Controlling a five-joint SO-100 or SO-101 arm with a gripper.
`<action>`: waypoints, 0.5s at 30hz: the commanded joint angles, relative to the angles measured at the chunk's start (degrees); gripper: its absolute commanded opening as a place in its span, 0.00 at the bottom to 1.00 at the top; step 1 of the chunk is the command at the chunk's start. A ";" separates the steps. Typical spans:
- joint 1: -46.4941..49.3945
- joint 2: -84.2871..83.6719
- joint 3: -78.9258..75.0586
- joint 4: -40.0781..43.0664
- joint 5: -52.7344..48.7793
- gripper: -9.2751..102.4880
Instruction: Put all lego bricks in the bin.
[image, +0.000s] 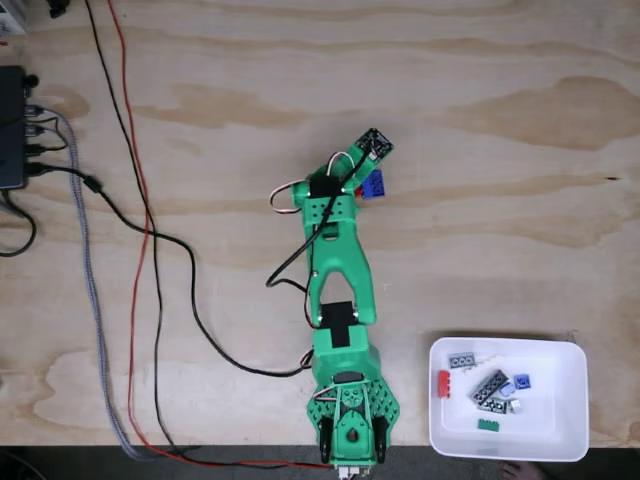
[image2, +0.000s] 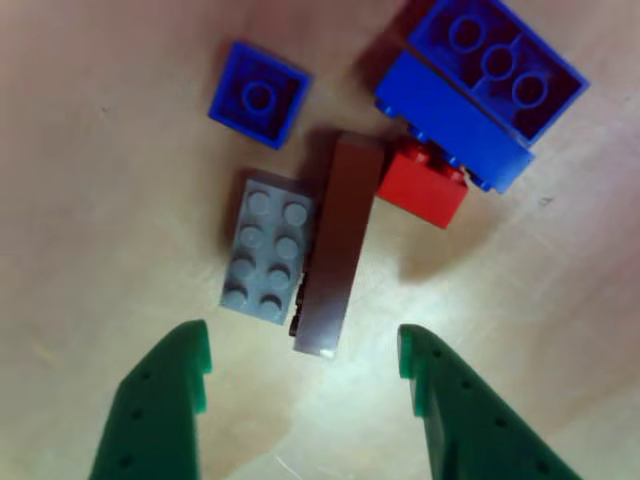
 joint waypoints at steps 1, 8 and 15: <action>1.32 0.18 -5.54 -0.26 -0.44 0.23; 3.16 -0.97 -3.96 -2.11 -1.93 0.09; 3.52 2.64 -3.69 -2.37 -1.32 0.08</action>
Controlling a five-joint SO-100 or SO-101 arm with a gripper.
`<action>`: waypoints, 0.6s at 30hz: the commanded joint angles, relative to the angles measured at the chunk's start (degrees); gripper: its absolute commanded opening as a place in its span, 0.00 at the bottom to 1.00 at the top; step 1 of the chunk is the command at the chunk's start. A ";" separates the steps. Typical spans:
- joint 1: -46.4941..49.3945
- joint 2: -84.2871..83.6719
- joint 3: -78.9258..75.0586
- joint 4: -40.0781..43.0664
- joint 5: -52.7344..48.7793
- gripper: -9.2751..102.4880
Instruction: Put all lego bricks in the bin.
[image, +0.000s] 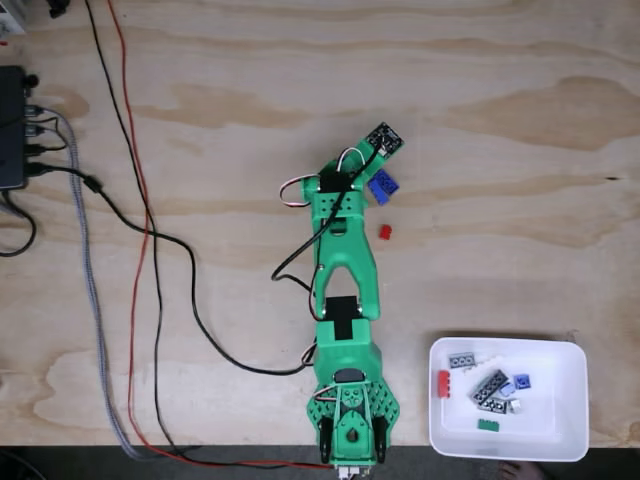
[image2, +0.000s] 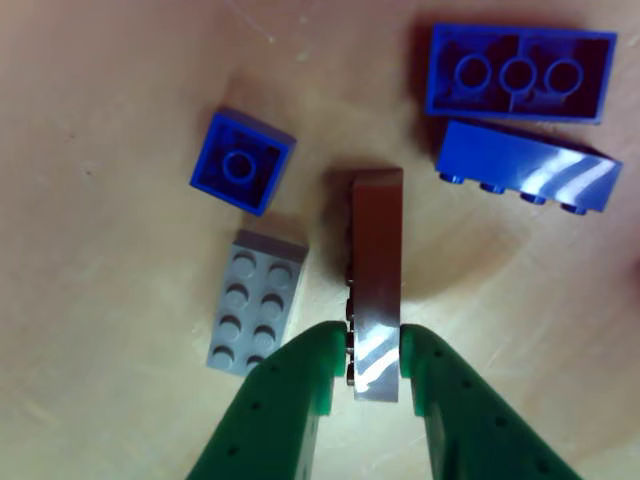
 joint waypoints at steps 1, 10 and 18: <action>0.44 5.62 -2.72 0.62 -0.09 0.08; 13.54 42.45 -15.21 31.29 -8.09 0.08; 66.45 58.10 14.94 19.69 -40.34 0.08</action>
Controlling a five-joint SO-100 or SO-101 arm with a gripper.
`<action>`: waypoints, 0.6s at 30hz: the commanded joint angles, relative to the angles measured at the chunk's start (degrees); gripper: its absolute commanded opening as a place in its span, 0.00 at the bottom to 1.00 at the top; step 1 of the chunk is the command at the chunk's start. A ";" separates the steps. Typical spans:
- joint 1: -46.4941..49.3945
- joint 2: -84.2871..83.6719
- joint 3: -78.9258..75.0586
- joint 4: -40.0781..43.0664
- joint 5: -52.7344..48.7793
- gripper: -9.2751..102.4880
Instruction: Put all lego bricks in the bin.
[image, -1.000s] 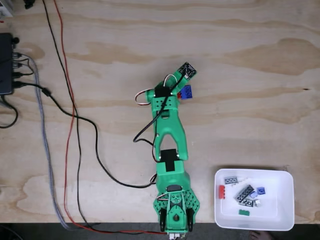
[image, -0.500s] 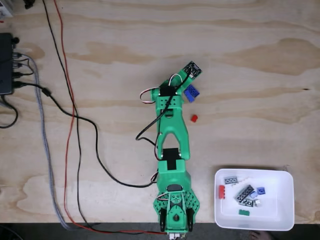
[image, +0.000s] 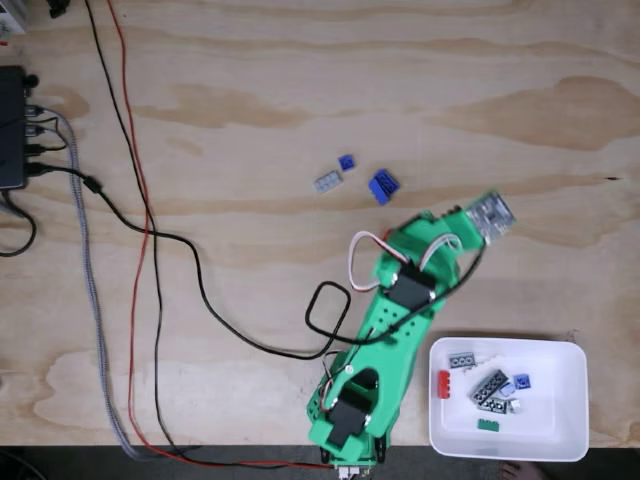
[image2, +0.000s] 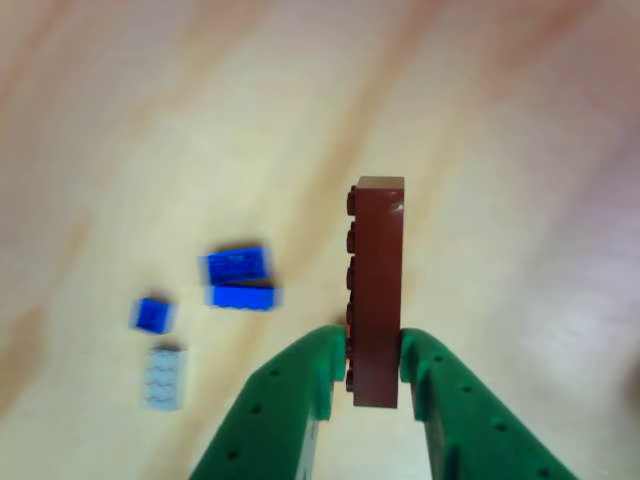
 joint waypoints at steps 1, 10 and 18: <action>35.16 10.46 19.34 -9.93 -24.52 0.08; 52.73 14.77 45.62 -24.61 -41.40 0.08; 43.07 9.76 26.98 -5.54 -33.05 0.36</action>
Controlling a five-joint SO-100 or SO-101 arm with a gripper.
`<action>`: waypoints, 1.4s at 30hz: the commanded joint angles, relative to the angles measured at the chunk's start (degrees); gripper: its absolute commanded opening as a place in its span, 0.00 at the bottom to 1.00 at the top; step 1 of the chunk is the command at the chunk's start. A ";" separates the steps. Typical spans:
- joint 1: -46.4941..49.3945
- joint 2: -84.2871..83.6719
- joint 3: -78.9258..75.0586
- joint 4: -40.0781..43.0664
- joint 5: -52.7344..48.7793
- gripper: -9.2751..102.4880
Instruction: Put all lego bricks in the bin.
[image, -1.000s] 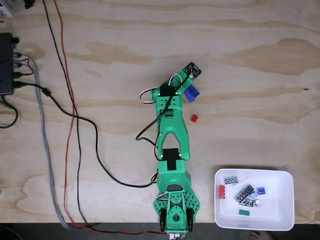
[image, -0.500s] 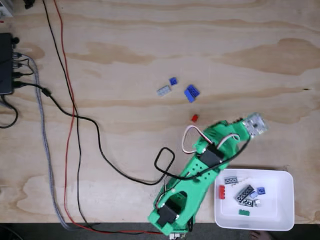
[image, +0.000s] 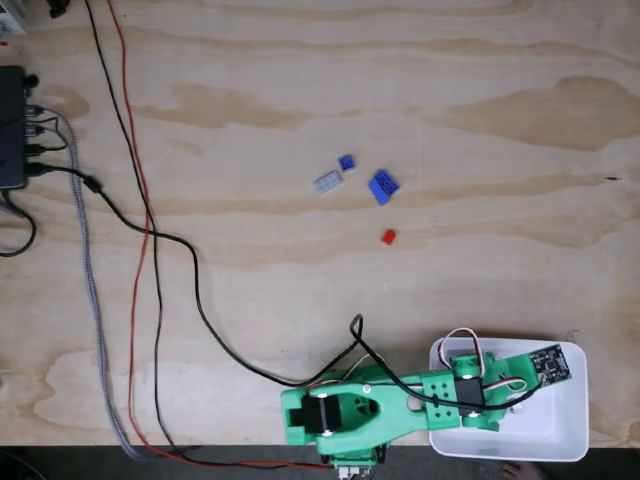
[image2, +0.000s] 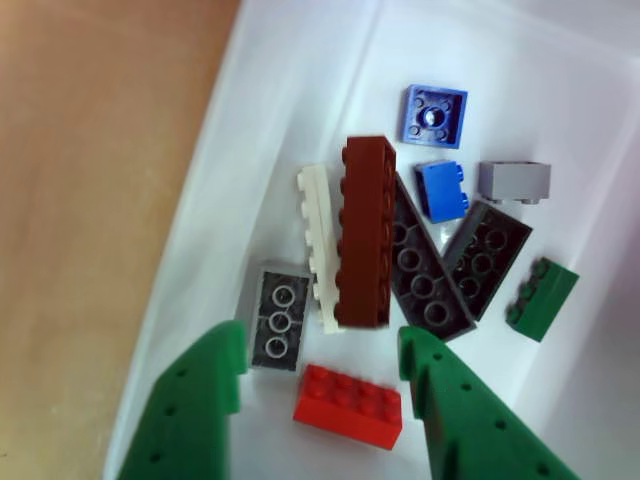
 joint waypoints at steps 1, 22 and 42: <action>-9.67 -3.60 -20.21 15.82 8.26 0.37; -70.05 -44.30 -34.01 -4.04 22.94 0.31; -62.31 -41.13 -17.93 -16.61 17.75 0.27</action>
